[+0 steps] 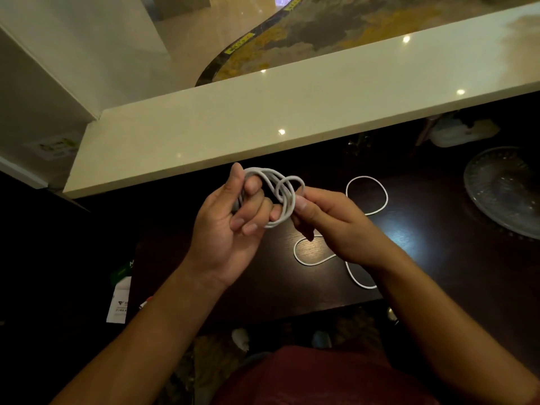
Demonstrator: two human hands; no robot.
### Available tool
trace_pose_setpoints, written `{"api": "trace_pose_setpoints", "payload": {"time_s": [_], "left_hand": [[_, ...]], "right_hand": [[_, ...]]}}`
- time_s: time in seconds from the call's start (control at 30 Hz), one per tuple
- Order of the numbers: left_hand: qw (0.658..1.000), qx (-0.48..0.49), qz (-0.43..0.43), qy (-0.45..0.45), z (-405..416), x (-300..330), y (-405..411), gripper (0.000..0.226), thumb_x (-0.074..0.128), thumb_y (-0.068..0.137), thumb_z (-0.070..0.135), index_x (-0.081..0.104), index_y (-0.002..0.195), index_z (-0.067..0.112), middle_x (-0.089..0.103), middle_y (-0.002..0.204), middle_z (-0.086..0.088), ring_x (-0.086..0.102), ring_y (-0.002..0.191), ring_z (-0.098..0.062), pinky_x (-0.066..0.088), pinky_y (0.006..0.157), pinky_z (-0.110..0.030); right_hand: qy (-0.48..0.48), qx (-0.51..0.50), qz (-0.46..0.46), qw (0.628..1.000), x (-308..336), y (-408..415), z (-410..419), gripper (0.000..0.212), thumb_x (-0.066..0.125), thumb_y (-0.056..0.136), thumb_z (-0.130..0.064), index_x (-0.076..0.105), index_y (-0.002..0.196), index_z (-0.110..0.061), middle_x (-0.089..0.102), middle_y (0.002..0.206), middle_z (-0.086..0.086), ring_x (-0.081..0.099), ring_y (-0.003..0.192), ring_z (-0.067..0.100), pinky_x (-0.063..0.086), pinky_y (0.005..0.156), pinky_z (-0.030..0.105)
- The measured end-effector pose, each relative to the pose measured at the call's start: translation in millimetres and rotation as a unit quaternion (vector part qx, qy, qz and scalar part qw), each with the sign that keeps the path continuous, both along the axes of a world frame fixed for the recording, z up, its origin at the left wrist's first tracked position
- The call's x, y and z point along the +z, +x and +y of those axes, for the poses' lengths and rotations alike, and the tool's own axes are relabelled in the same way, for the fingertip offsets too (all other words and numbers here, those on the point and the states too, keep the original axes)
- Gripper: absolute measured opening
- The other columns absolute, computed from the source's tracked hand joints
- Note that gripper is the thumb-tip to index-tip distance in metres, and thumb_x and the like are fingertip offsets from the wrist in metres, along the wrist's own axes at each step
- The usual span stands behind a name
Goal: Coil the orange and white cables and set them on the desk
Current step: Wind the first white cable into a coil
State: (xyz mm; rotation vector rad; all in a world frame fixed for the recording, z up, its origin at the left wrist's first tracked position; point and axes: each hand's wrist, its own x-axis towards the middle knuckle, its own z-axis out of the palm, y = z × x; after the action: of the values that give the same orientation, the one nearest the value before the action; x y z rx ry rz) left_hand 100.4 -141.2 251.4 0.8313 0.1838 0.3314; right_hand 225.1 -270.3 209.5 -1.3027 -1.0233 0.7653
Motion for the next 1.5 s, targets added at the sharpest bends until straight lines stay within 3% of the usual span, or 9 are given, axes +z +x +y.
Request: {"api": "trace_pose_setpoints", "payload": {"time_s": [0.3, 0.6, 0.77, 0.9, 1.03, 1.13, 1.23, 1.37, 1.5], "left_hand": [[0.998, 0.037, 0.029, -0.052, 23.2, 5.3, -6.9, 0.041, 0.031, 0.108, 0.037, 0.052, 0.078, 0.017, 0.035, 0.038, 0.011, 0.034, 0.041, -0.004, 0.046, 0.066, -0.023], [0.991, 0.09, 0.087, 0.05, 20.1, 0.5, -2.0, 0.04, 0.035, 0.107, 0.037, 0.055, 0.08, 0.016, 0.031, 0.043, 0.011, 0.035, 0.045, -0.008, 0.05, 0.075, -0.026], [0.995, 0.068, 0.067, 0.029, 13.5, -4.0, 2.5, 0.042, 0.033, 0.108, 0.037, 0.056, 0.079, 0.015, 0.033, 0.043, 0.01, 0.037, 0.045, -0.008, 0.048, 0.076, -0.026], [0.997, 0.05, 0.052, 0.001, 10.8, -1.9, 1.4, 0.044, 0.032, 0.108, 0.037, 0.057, 0.079, 0.016, 0.033, 0.043, 0.009, 0.037, 0.046, -0.007, 0.05, 0.075, -0.025], [0.998, 0.033, 0.049, -0.015, 4.4, -1.0, 0.7, 0.041, 0.04, 0.102, 0.041, 0.06, 0.077, 0.016, 0.035, 0.043, 0.009, 0.038, 0.046, -0.007, 0.039, 0.087, -0.029], [0.997, 0.041, 0.058, 0.017, 0.3, 1.1, 1.0, 0.039, 0.04, 0.101, 0.04, 0.059, 0.078, 0.014, 0.037, 0.043, 0.008, 0.041, 0.046, -0.008, 0.044, 0.084, -0.024], [0.992, 0.062, 0.086, 0.066, -2.5, 4.4, 1.5, 0.038, 0.04, 0.101, 0.038, 0.057, 0.08, 0.011, 0.04, 0.046, 0.004, 0.048, 0.051, -0.011, 0.051, 0.065, -0.023], [0.96, 0.119, 0.142, 0.211, -3.0, 3.4, 3.2, 0.036, 0.044, 0.1, 0.036, 0.061, 0.089, 0.006, 0.058, 0.067, -0.005, 0.06, 0.074, -0.022, 0.052, 0.083, -0.038], [0.947, 0.098, 0.18, 0.246, 1.3, 4.6, -1.7, 0.03, 0.049, 0.097, 0.036, 0.066, 0.093, 0.012, 0.063, 0.086, -0.005, 0.061, 0.087, -0.019, 0.049, 0.09, -0.045]], "right_hand": [[-0.069, -0.043, -0.11, 0.991, -24.3, 14.1, -12.8, 0.029, 0.05, 0.1, -0.044, 0.056, 0.074, -0.033, 0.055, 0.066, 0.002, 0.052, 0.06, 0.012, 0.043, 0.061, 0.033], [-0.004, -0.161, -0.196, 0.967, -5.7, 6.8, -17.9, 0.033, 0.057, 0.098, -0.038, 0.069, 0.079, -0.013, 0.065, 0.074, 0.0, 0.063, 0.07, 0.018, 0.048, 0.066, 0.039], [0.029, -0.102, -0.088, 0.99, 8.3, -11.4, -10.7, 0.035, 0.05, 0.099, -0.034, 0.064, 0.083, -0.006, 0.062, 0.081, 0.011, 0.059, 0.077, 0.029, 0.046, 0.07, 0.048], [0.045, -0.118, -0.069, 0.989, 9.8, -15.3, -3.7, 0.017, 0.066, 0.097, -0.025, 0.061, 0.085, -0.013, 0.06, 0.077, -0.002, 0.055, 0.071, 0.012, 0.044, 0.065, 0.031], [0.03, -0.214, -0.05, 0.975, 5.4, -24.6, 12.3, 0.028, 0.071, 0.088, -0.044, 0.059, 0.095, -0.019, 0.061, 0.079, -0.003, 0.058, 0.07, 0.013, 0.049, 0.064, 0.034], [-0.012, -0.192, 0.007, 0.981, 5.1, -23.8, 17.5, 0.031, 0.066, 0.091, -0.048, 0.066, 0.097, -0.018, 0.07, 0.082, -0.002, 0.068, 0.077, 0.022, 0.053, 0.068, 0.04], [-0.01, -0.145, 0.048, 0.988, 4.5, -19.9, 17.9, 0.036, 0.066, 0.093, -0.038, 0.064, 0.089, -0.002, 0.066, 0.071, 0.003, 0.064, 0.064, 0.018, 0.049, 0.061, 0.027], [0.005, -0.136, 0.137, 0.981, 9.2, -14.4, 14.4, 0.034, 0.071, 0.092, -0.019, 0.054, 0.093, 0.011, 0.063, 0.067, 0.009, 0.058, 0.056, 0.022, 0.045, 0.055, 0.031], [-0.021, -0.119, 0.166, 0.979, 10.5, -9.8, 9.5, 0.034, 0.072, 0.086, -0.017, 0.054, 0.091, 0.01, 0.059, 0.071, 0.021, 0.053, 0.052, 0.023, 0.043, 0.052, 0.033]]}}
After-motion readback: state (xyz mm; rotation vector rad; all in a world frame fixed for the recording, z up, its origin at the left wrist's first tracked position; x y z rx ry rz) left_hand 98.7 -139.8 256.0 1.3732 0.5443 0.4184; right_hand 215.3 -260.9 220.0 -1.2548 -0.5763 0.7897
